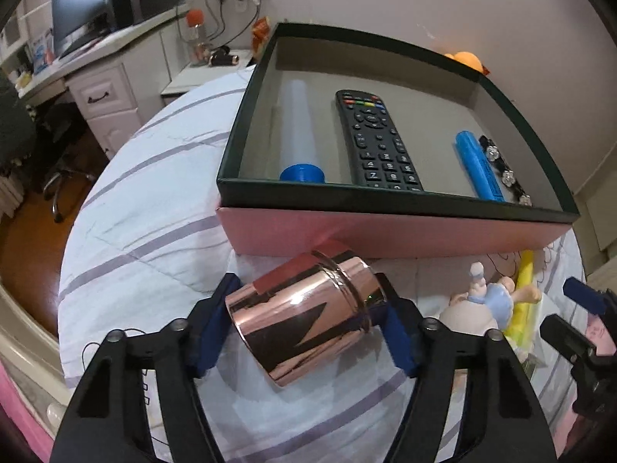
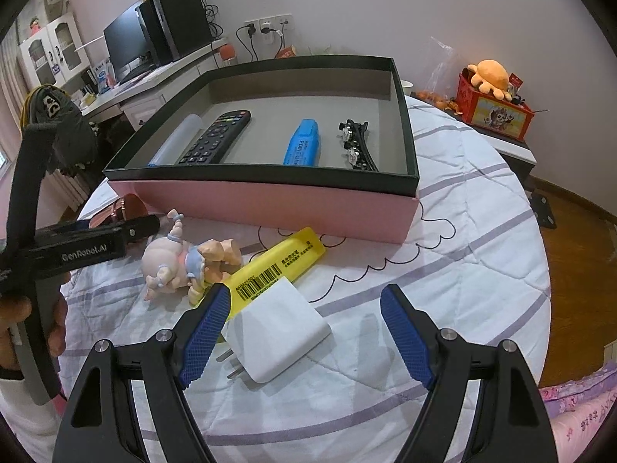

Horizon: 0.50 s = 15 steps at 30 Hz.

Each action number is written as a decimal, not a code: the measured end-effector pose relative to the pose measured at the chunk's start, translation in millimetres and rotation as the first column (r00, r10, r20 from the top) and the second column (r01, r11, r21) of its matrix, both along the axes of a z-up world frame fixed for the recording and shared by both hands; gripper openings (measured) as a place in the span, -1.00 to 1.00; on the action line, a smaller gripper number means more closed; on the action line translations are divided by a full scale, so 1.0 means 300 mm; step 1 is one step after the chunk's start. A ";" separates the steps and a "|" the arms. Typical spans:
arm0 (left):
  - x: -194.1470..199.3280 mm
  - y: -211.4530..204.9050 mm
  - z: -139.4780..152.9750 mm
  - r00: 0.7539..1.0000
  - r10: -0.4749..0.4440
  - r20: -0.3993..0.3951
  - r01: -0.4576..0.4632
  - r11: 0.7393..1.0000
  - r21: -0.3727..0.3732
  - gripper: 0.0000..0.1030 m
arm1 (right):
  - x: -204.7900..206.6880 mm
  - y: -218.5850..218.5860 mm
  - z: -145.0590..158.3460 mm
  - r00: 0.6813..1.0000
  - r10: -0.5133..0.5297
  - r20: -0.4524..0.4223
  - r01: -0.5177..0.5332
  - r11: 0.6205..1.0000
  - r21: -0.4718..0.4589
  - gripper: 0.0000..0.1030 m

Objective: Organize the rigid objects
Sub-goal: 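Close the left gripper on the copper canister, then set the canister down on the bed and open the left gripper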

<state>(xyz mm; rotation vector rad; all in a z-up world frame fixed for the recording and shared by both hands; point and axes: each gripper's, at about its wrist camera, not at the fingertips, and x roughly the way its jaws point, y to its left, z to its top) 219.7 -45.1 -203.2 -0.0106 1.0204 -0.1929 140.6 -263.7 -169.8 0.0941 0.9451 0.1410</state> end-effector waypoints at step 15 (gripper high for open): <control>-0.174 0.052 0.017 0.999 0.008 -0.052 -0.011 0.998 -0.059 0.45 | -0.046 0.043 0.020 1.000 0.022 0.012 -0.022 1.000 0.000 0.58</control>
